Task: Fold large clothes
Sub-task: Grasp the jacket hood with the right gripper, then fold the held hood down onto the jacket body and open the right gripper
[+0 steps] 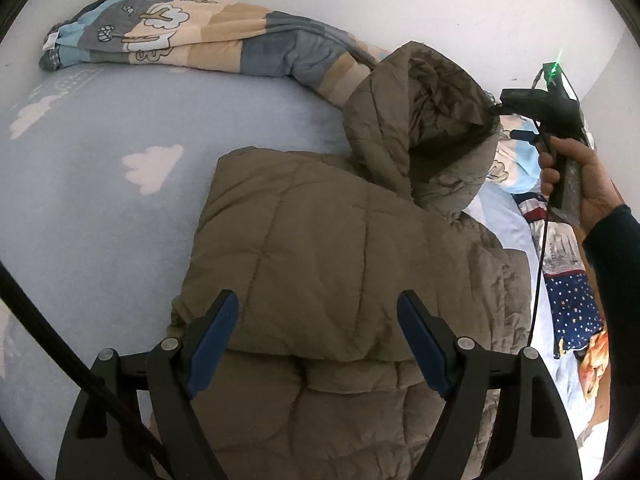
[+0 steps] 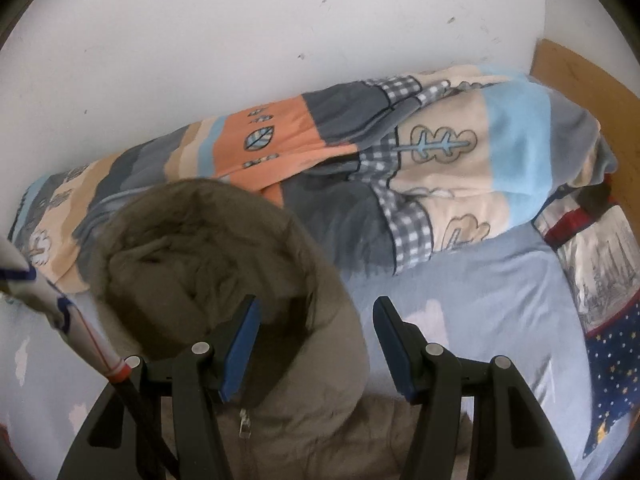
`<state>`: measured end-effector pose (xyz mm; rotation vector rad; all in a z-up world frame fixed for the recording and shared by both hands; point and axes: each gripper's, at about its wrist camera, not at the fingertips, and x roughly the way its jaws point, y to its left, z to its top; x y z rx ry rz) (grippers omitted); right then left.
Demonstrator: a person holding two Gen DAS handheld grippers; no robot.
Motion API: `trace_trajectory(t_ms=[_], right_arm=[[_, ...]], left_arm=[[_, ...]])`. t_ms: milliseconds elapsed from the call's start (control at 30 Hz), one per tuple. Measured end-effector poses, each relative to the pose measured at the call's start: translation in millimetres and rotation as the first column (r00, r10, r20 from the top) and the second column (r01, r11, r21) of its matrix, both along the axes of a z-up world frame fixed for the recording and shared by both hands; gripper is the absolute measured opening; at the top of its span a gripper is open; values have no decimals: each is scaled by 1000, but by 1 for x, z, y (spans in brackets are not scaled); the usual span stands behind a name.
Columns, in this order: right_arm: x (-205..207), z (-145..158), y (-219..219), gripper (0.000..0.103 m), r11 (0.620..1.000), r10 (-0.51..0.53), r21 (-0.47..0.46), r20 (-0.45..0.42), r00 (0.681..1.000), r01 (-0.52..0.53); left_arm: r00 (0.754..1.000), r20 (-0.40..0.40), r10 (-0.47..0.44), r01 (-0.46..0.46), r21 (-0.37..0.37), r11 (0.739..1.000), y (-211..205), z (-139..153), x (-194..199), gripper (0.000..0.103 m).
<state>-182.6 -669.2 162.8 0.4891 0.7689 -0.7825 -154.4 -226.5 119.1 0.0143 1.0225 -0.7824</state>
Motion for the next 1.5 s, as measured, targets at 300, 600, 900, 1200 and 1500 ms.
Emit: trace_trajectory(t_ms=[300, 600, 900, 1200, 1500], right_arm=[[13, -18, -12, 57, 999, -7, -35, 12, 1000, 8], [-20, 3, 27, 6, 990, 124, -76, 95, 988, -117], [-145, 43, 131, 6, 958, 263, -167, 198, 944, -232], [-212, -93, 174, 6, 973, 231, 2, -18, 973, -231], [-207, -91, 181, 29, 966, 255, -11, -93, 963, -257]], left_arm=[[1000, -8, -3, 3, 19, 1000, -3, -7, 1, 80], [1000, -16, -18, 19, 5, 1000, -4, -2, -4, 80], [1000, -11, 7, -8, -85, 996, 12, 21, -5, 80], [999, -24, 22, -25, -125, 992, 15, 27, -3, 80], [999, -25, -22, 19, -106, 994, 8, 23, -6, 80]])
